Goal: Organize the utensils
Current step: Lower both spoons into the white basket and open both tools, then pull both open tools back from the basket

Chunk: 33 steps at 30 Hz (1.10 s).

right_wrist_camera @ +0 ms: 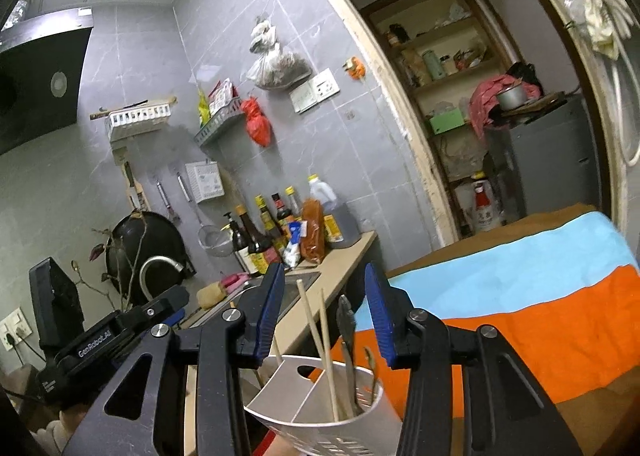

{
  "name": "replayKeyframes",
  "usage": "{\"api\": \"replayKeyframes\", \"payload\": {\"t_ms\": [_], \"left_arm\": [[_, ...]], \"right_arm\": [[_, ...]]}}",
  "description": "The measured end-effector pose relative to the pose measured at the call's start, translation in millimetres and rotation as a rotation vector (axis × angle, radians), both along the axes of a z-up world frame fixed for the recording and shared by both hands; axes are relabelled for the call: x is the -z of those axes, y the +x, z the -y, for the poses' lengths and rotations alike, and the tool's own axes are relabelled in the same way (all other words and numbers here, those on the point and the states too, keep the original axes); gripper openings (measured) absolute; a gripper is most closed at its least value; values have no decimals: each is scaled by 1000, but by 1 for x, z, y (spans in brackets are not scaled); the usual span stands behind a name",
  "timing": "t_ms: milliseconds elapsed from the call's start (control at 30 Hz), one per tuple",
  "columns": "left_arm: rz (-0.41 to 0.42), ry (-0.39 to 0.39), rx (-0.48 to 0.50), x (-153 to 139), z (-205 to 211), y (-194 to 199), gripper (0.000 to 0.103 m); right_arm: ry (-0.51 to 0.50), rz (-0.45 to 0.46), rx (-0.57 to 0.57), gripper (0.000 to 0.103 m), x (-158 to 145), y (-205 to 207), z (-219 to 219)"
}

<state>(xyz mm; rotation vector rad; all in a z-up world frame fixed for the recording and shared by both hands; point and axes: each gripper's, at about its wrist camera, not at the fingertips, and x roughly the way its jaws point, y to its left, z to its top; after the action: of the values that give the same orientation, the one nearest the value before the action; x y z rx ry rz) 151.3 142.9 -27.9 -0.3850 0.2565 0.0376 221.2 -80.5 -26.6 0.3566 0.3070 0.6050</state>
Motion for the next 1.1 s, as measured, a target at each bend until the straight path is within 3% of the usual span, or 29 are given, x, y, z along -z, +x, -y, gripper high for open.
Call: {"api": "replayKeyframes", "payload": {"t_ms": [367, 667, 867, 1100], "left_arm": [[-60, 89, 15, -21, 30, -15, 98], [-76, 149, 31, -33, 72, -45, 102], [-88, 134, 10, -42, 97, -79, 102], [-127, 165, -43, -42, 116, -116, 103]], "right_arm": [[-68, -12, 92, 67, -22, -28, 35], [-116, -3, 197, 87, -48, -66, 81], [-169, -19, 231, 97, -63, -101, 111], [-222, -38, 234, 101, -75, -144, 141]]}}
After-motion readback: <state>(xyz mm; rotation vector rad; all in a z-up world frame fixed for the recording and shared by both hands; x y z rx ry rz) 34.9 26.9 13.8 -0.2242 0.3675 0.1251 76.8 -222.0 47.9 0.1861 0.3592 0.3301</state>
